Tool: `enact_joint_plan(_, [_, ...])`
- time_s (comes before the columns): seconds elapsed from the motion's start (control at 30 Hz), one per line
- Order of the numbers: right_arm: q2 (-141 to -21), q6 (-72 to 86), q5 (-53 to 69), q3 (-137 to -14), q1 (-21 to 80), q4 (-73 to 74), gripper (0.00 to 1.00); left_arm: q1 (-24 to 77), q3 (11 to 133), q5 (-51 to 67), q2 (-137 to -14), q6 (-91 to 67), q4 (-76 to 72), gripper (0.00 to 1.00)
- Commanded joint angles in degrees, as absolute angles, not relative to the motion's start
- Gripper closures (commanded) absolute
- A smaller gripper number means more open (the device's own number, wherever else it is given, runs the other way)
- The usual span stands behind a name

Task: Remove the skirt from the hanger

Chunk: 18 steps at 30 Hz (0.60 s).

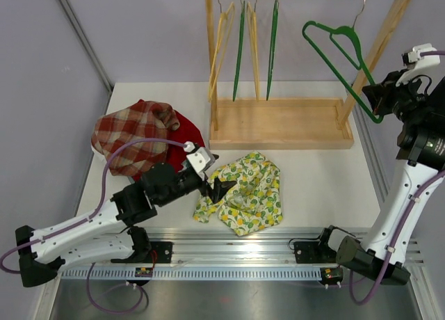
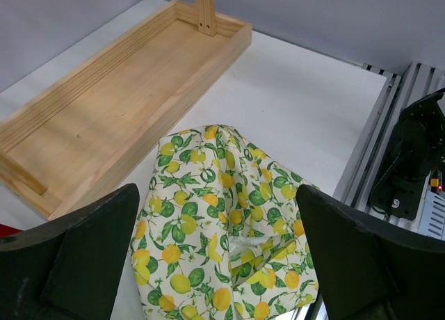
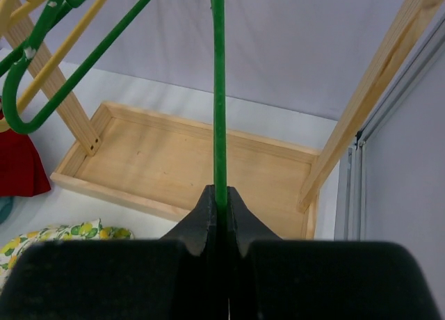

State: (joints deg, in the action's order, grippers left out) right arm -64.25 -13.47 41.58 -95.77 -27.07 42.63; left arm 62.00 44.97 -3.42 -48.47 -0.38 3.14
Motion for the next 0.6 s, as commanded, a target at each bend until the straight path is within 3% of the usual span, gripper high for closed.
enact_joint_plan(0.0, [-68.0,-9.8,41.8,-103.6,-24.2,40.5,1.0,61.8,41.8,-4.7,-44.4,-2.7,7.4,0.01])
enact_joint_plan(0.57, [-85.8,-8.5,19.0,-121.1,-3.7,44.5,1.0,61.8,35.7,-7.3,-35.7,-10.8,8.8,0.01])
